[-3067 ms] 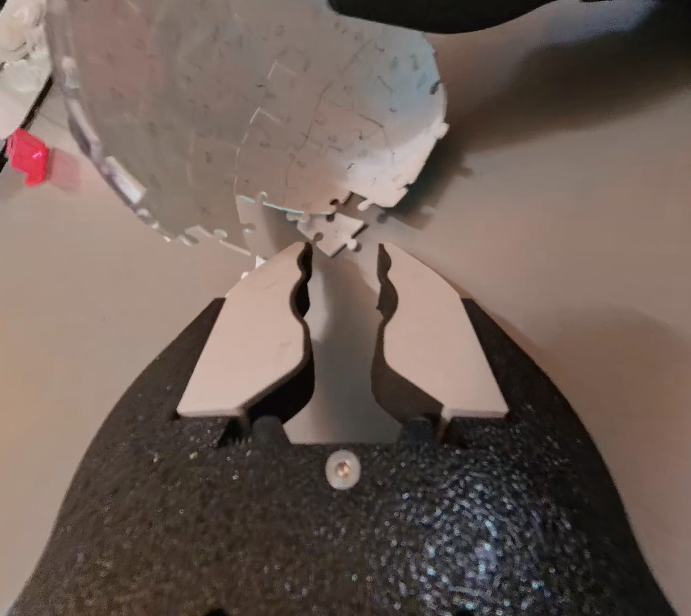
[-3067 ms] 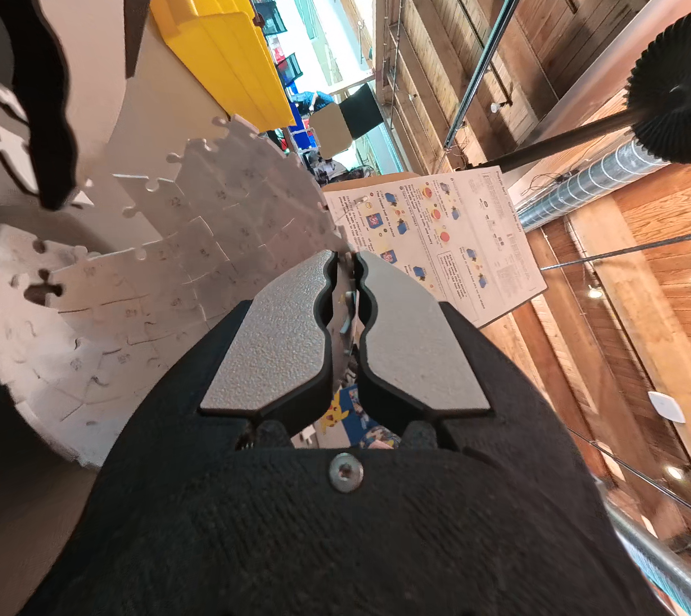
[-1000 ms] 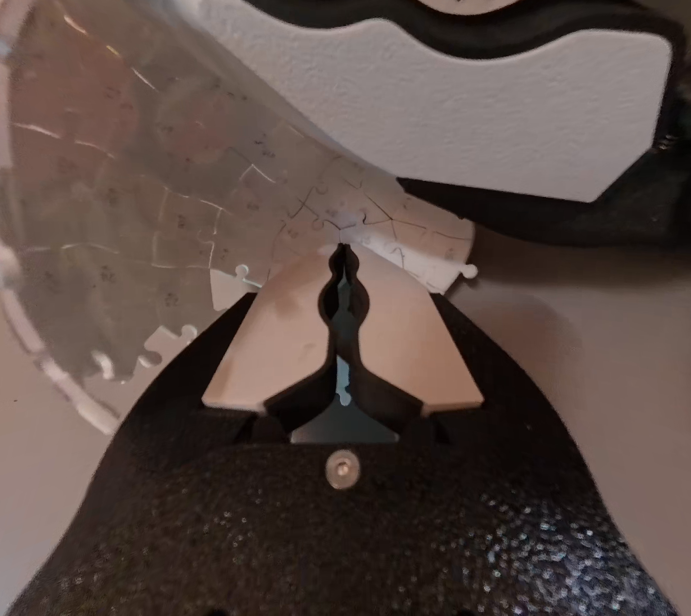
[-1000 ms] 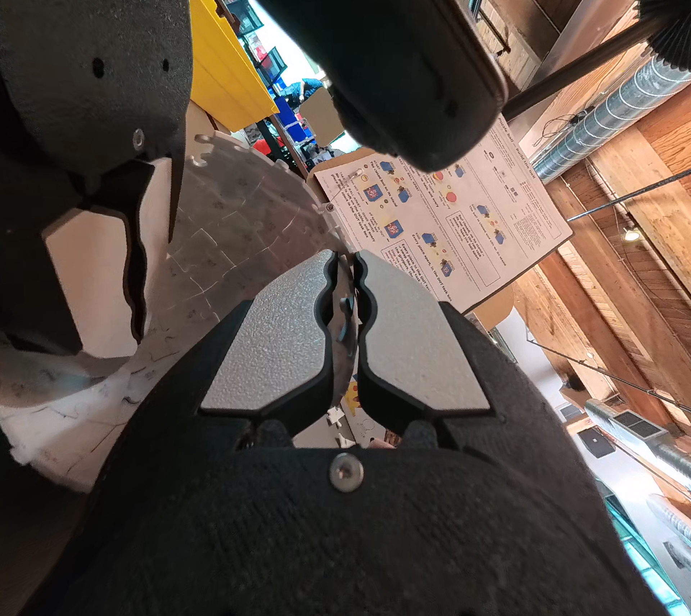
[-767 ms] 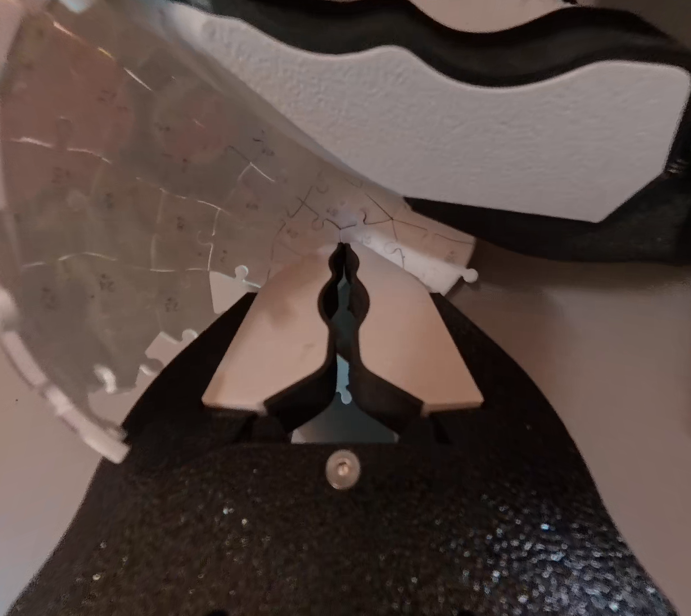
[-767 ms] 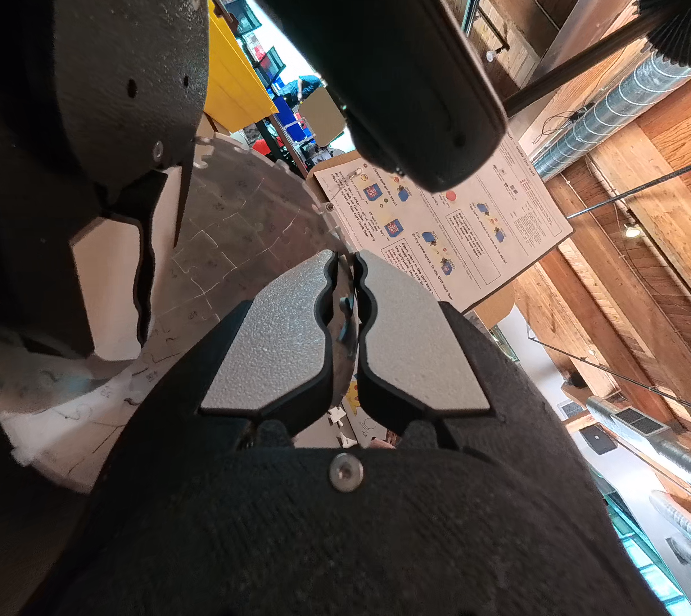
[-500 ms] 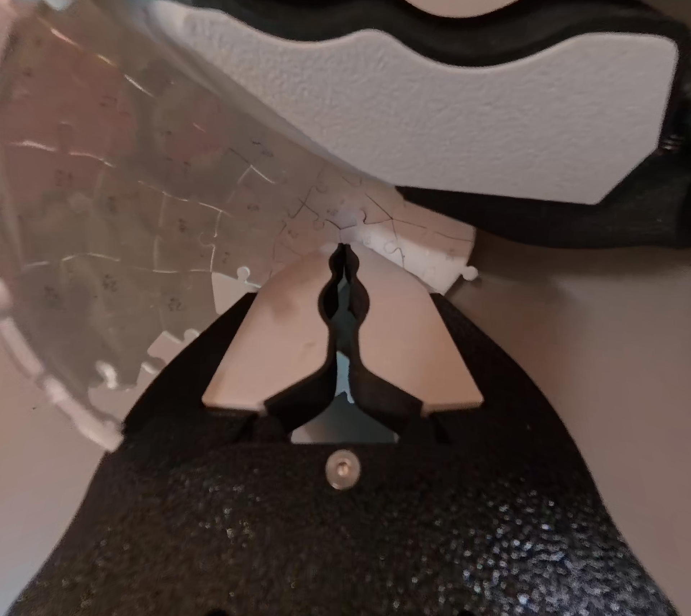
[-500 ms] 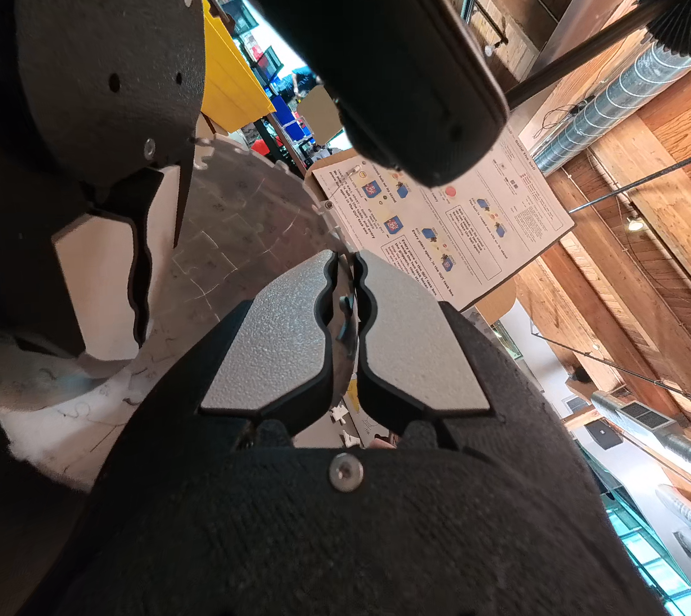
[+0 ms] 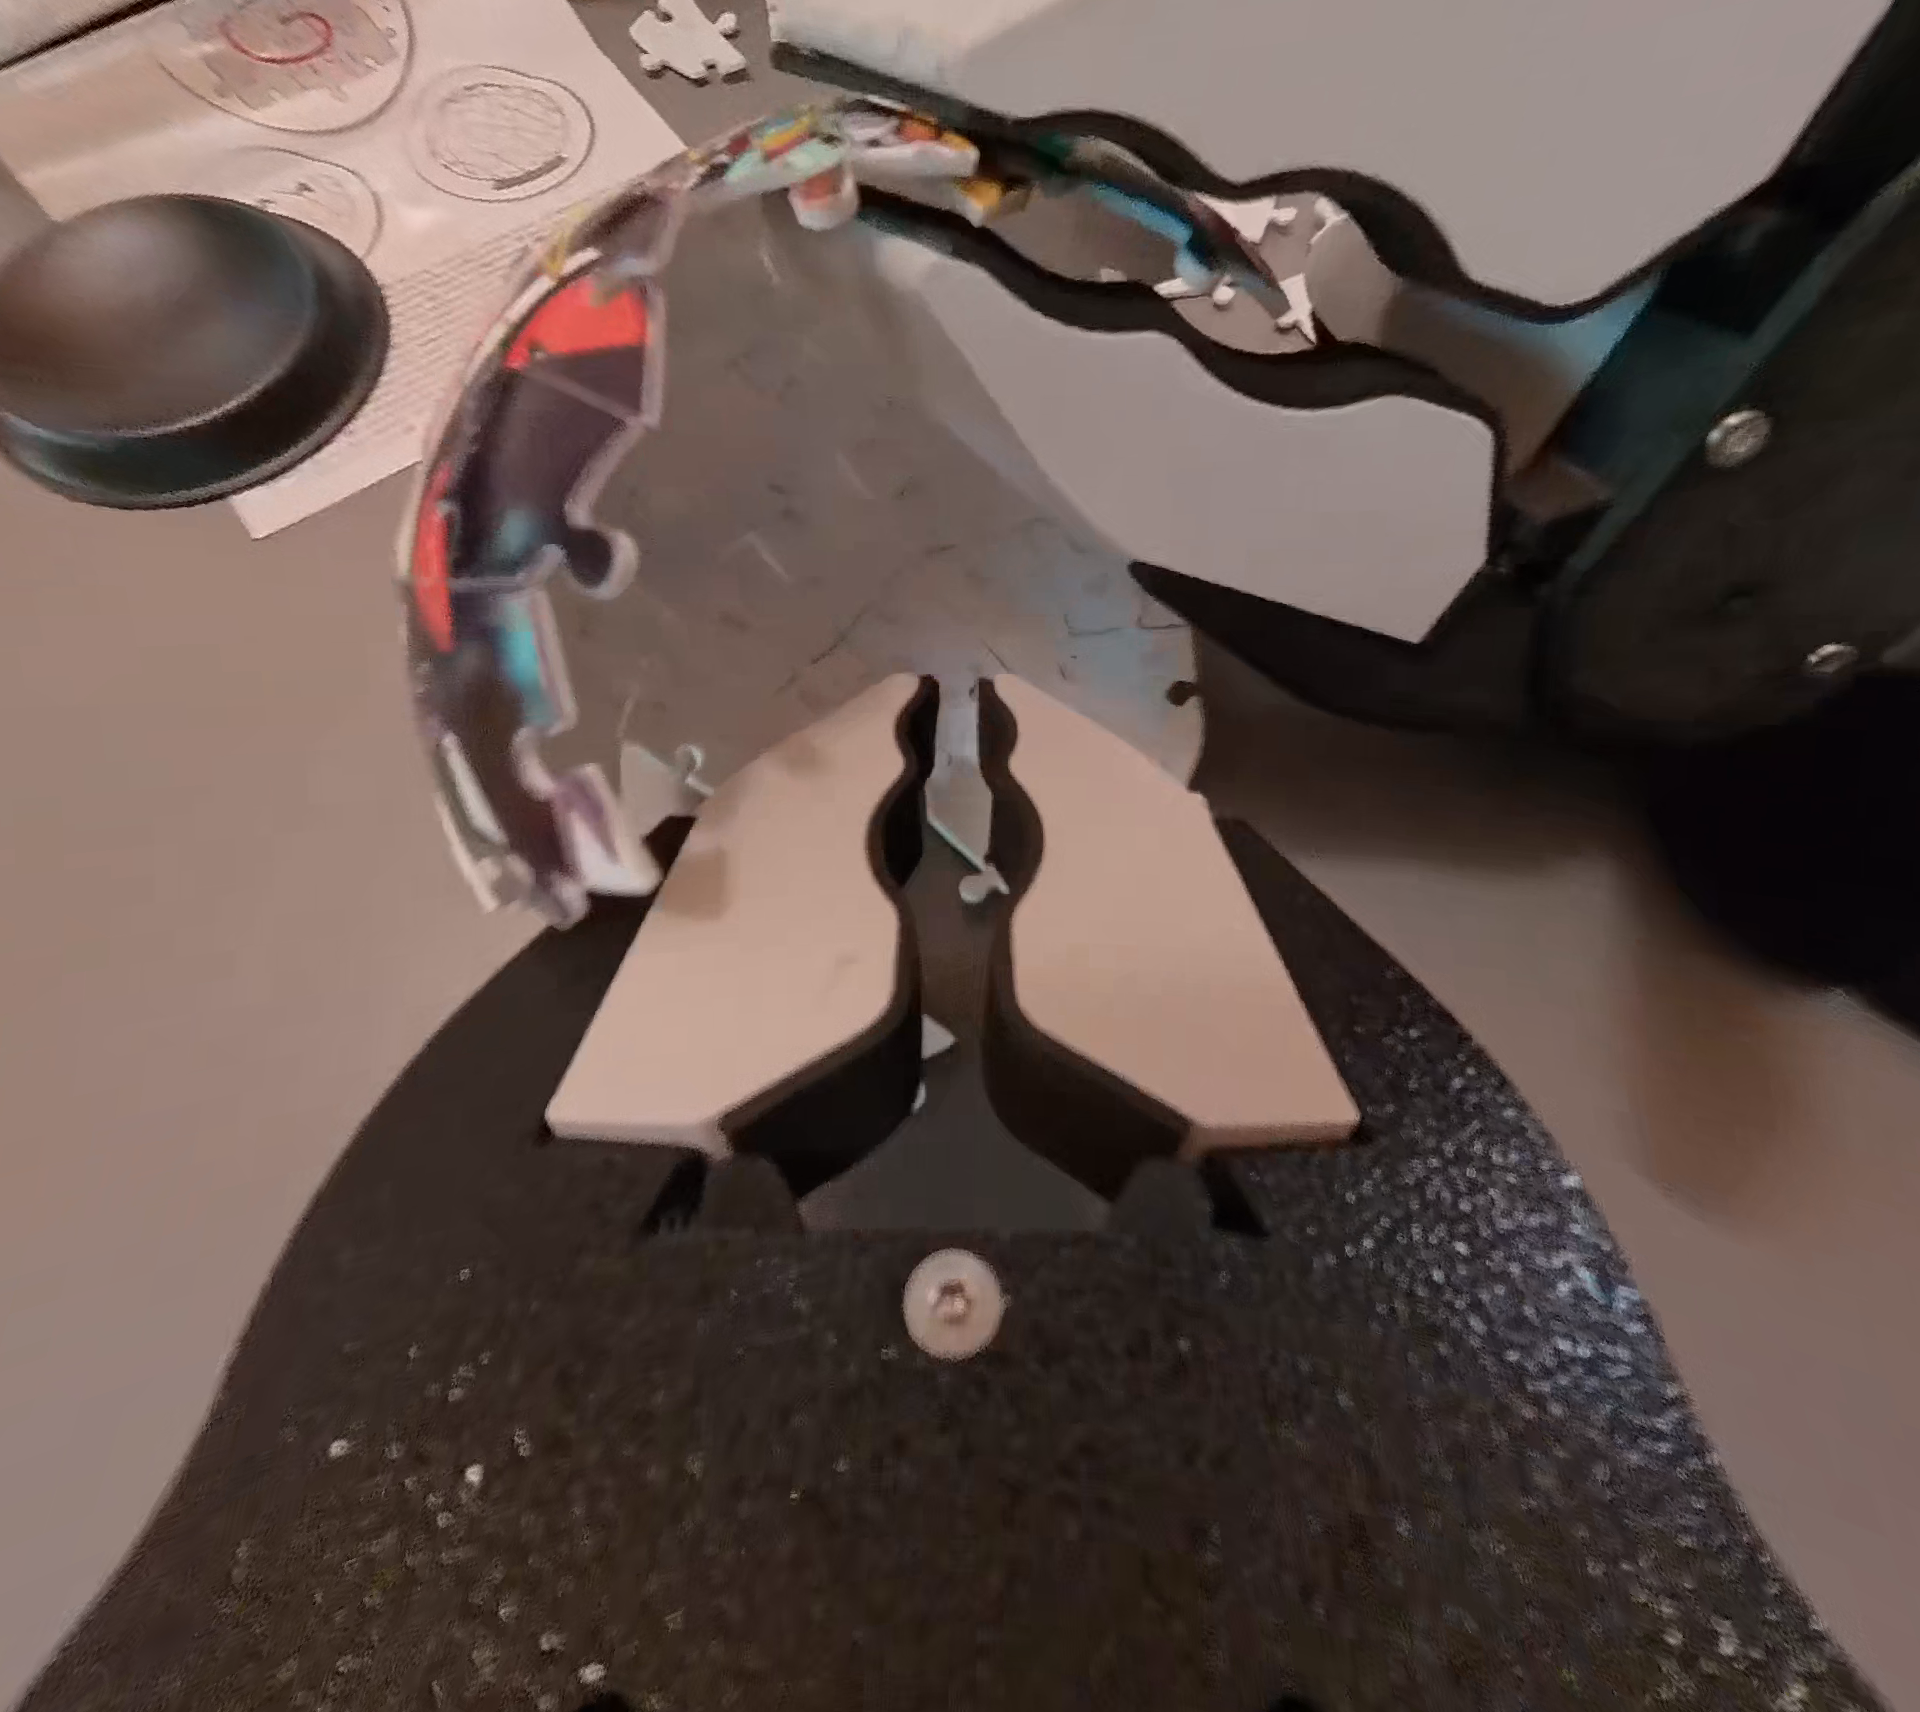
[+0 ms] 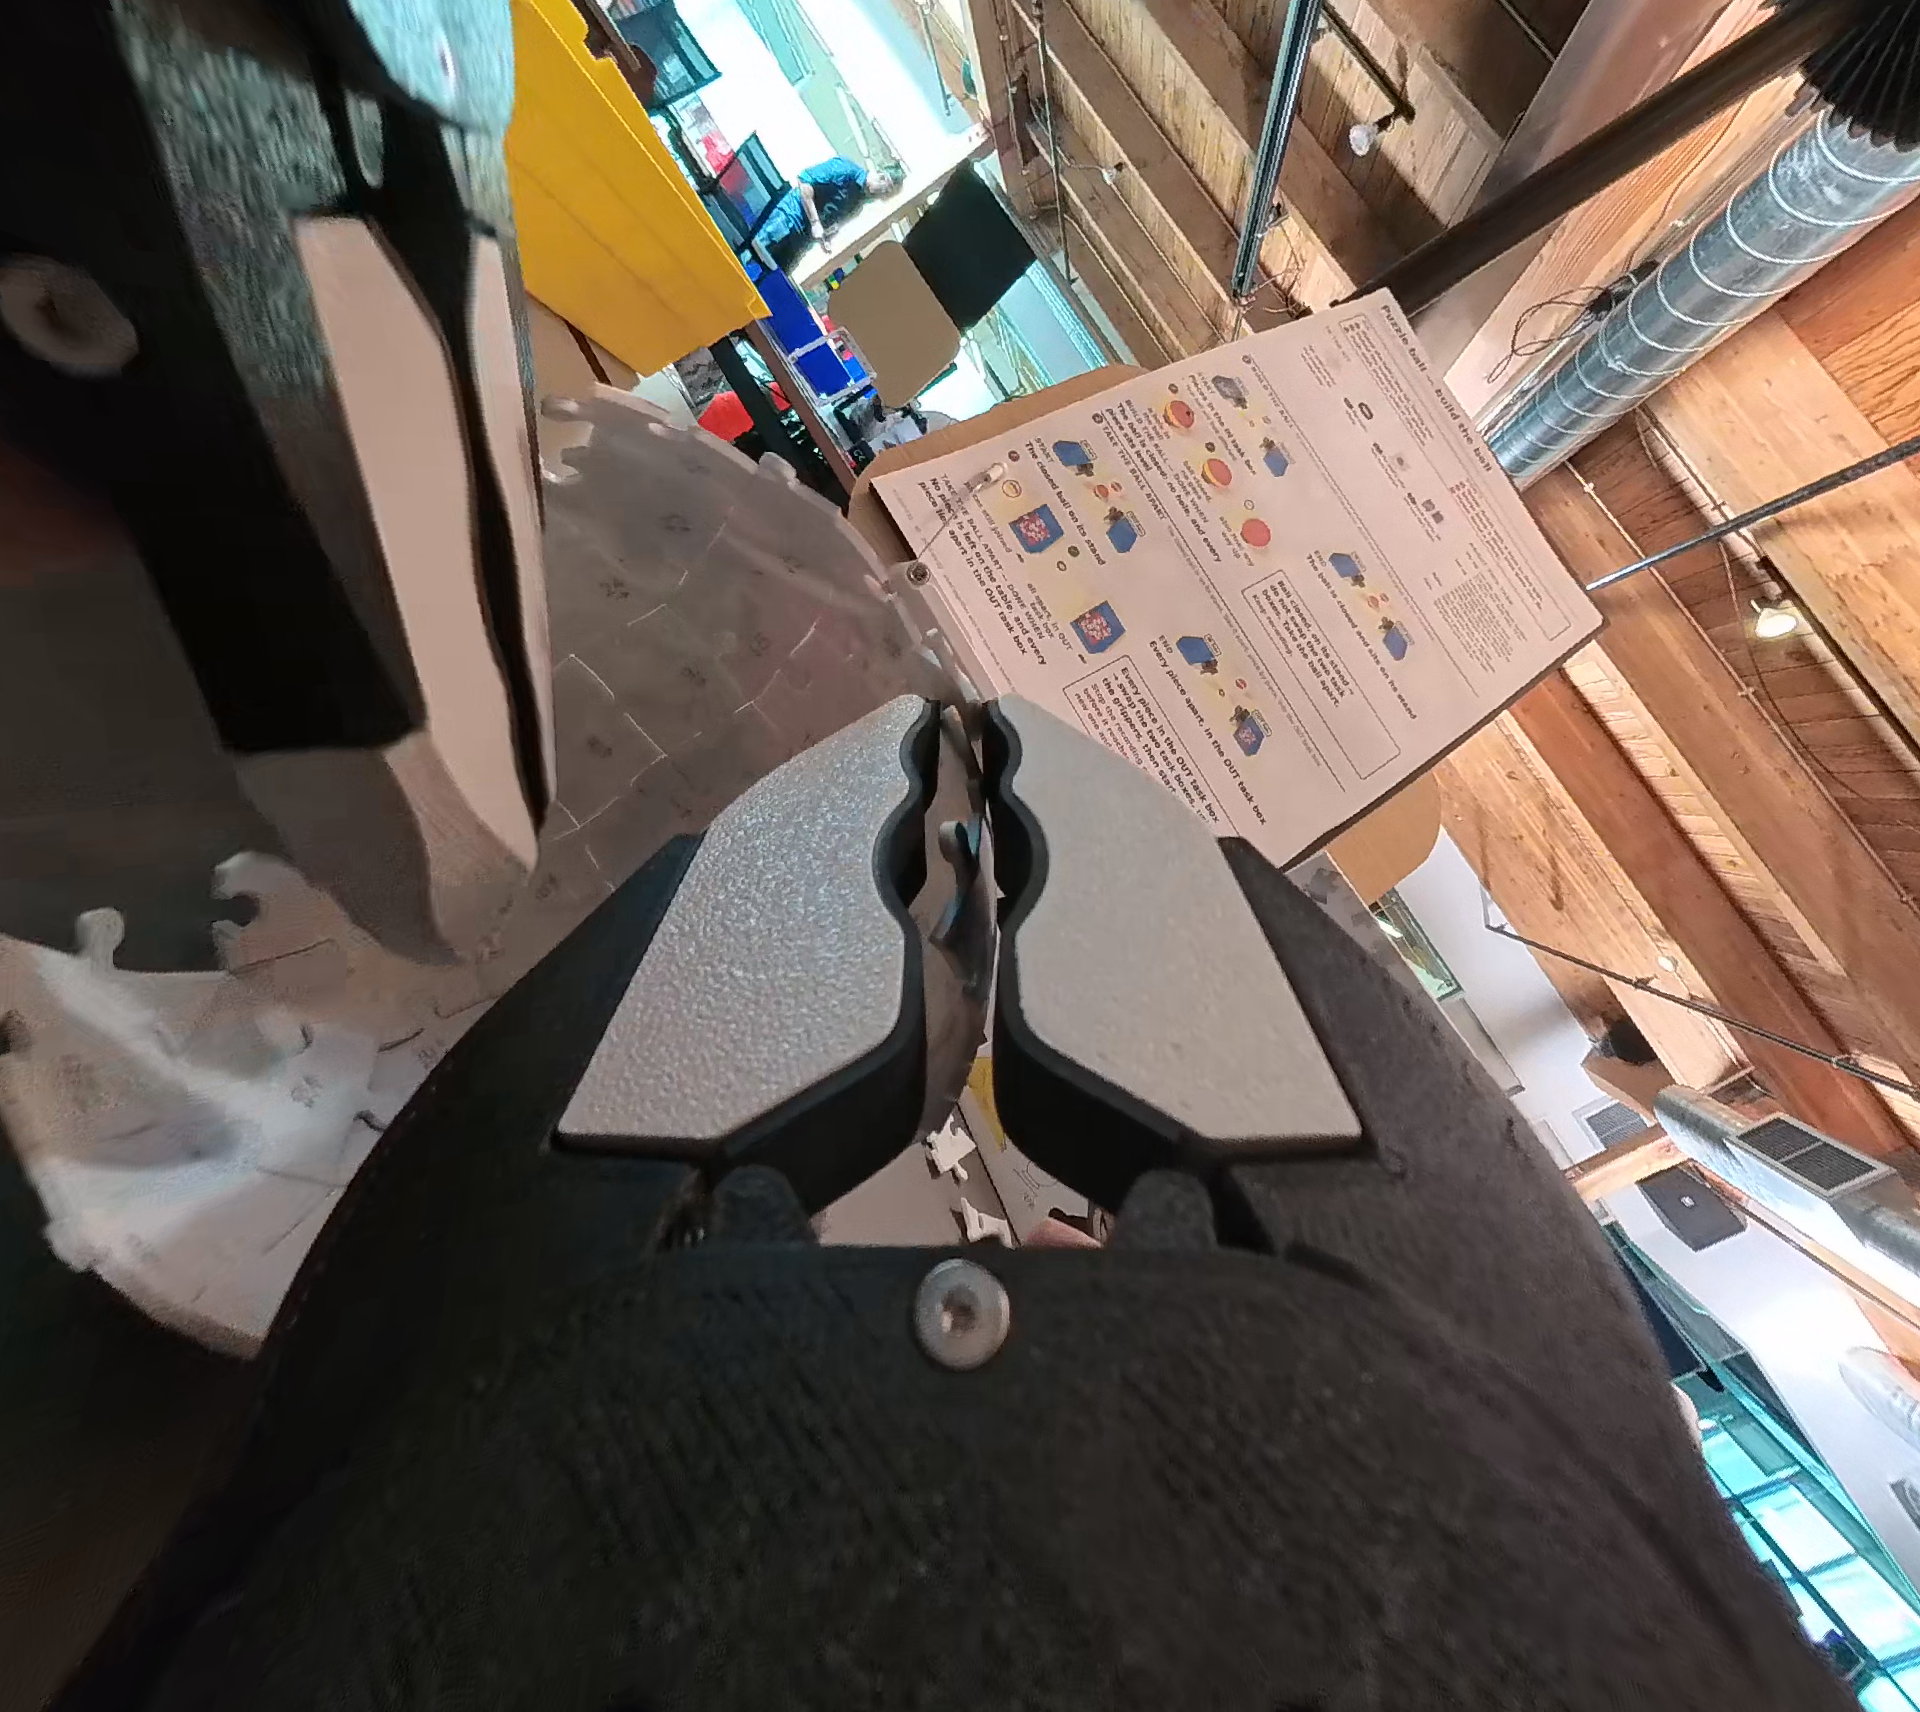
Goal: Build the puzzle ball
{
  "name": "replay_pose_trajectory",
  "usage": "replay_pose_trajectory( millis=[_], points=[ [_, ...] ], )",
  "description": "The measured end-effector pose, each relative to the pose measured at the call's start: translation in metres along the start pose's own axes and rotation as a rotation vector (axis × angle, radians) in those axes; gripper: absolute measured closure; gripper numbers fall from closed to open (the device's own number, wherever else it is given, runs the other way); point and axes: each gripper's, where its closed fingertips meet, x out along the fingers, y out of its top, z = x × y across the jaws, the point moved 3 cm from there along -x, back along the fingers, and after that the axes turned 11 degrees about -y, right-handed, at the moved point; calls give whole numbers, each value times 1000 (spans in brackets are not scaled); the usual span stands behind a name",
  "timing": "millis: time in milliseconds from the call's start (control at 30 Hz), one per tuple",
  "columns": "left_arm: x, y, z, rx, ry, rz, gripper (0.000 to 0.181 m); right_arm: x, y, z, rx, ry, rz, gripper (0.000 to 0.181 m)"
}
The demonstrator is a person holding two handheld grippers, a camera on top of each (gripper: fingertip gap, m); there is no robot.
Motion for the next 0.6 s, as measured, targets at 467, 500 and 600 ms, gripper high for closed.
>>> replay_pose_trajectory(
  millis=[467,500,600],
  points=[
    [18,-3,-1,101,39,-123,181,1,-3,1,37,8,-12,174],
    [20,-4,-2,105,48,-139,181,0,-3,2,42,8,-14,174],
    [24,-4,-4,121,44,-181,181,1,-6,2,74,7,-25,174]
  ],
)
